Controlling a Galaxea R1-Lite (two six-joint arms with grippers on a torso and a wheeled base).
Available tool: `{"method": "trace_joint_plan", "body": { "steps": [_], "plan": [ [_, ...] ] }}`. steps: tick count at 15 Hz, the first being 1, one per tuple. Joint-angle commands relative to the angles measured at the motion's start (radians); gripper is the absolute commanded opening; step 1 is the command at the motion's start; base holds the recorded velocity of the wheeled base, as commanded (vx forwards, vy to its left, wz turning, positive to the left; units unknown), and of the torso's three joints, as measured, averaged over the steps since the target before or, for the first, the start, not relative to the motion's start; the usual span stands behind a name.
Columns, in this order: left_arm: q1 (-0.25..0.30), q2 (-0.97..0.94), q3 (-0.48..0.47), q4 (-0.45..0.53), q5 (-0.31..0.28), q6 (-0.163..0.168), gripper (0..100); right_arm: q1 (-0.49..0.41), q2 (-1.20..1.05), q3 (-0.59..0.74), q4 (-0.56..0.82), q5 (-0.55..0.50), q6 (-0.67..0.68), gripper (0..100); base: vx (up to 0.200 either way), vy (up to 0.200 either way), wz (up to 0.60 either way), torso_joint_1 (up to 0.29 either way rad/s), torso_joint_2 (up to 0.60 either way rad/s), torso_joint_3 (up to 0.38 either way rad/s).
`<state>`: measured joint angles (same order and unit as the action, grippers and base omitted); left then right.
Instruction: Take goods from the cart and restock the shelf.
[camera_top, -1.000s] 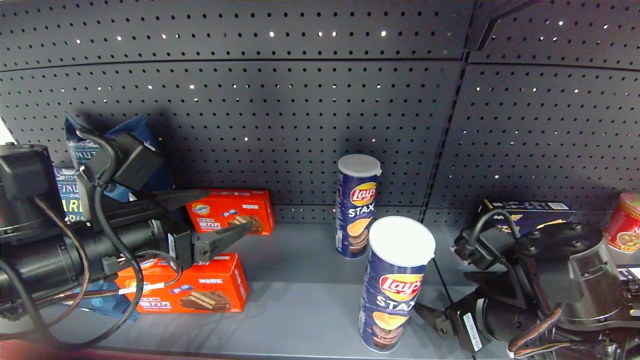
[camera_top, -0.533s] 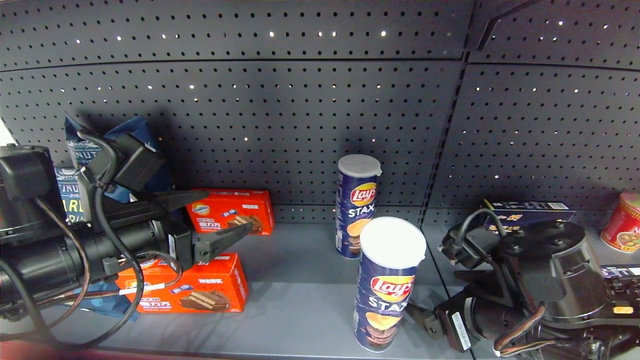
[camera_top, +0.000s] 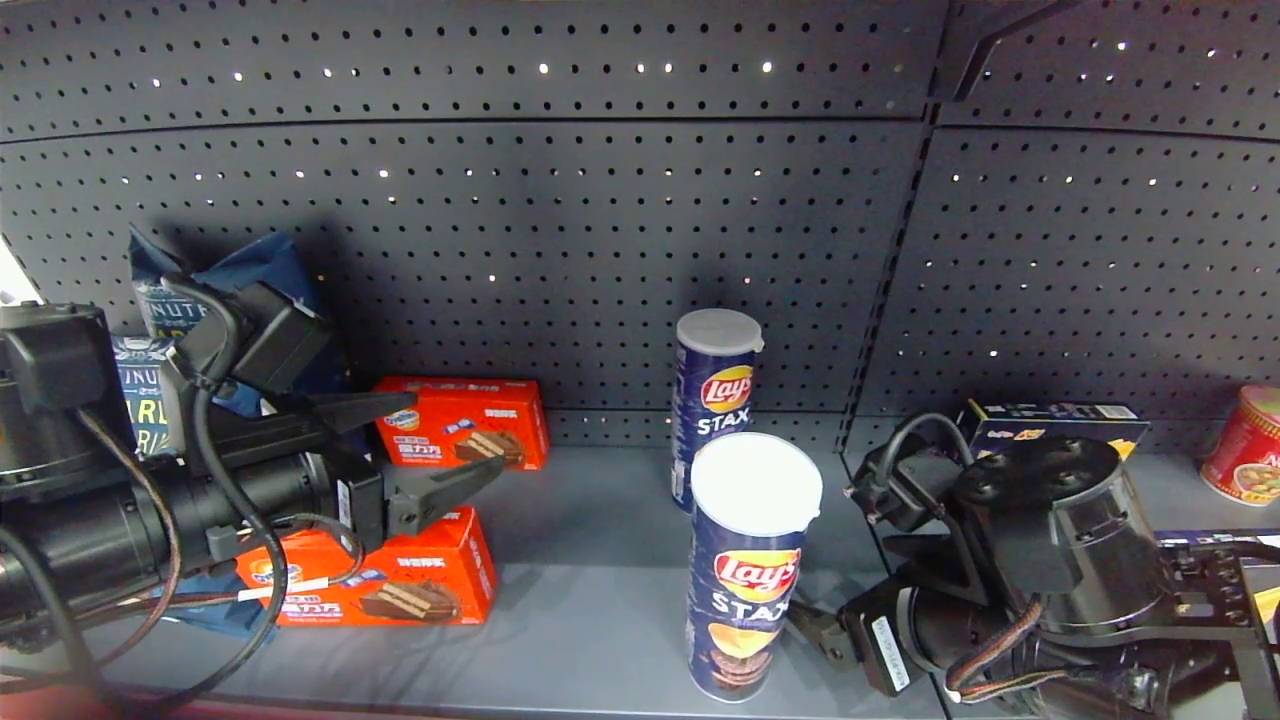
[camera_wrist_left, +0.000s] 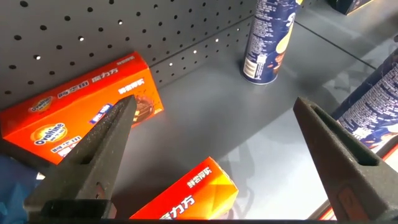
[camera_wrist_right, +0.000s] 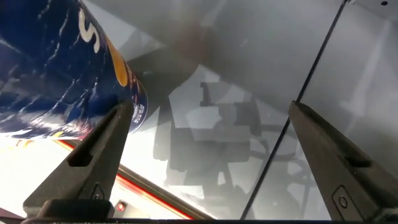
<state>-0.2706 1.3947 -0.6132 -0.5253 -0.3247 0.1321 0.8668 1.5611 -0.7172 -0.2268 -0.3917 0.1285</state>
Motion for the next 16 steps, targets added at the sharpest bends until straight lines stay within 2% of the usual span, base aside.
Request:
{"method": "trace_joint_plan", "body": {
  "steps": [1,16],
  "plan": [
    [0.001,0.003,0.001,-0.001,0.001,0.001,100,0.0,0.004,-0.001,0.0,0.001,0.0,100,0.0,0.0,0.0,0.0,0.0,0.0],
    [0.004,0.0,0.015,-0.001,-0.001,0.001,100,-0.005,0.004,-0.01,-0.017,0.005,0.0,100,0.0,0.0,0.0,0.0,0.0,0.0]
  ]
}}
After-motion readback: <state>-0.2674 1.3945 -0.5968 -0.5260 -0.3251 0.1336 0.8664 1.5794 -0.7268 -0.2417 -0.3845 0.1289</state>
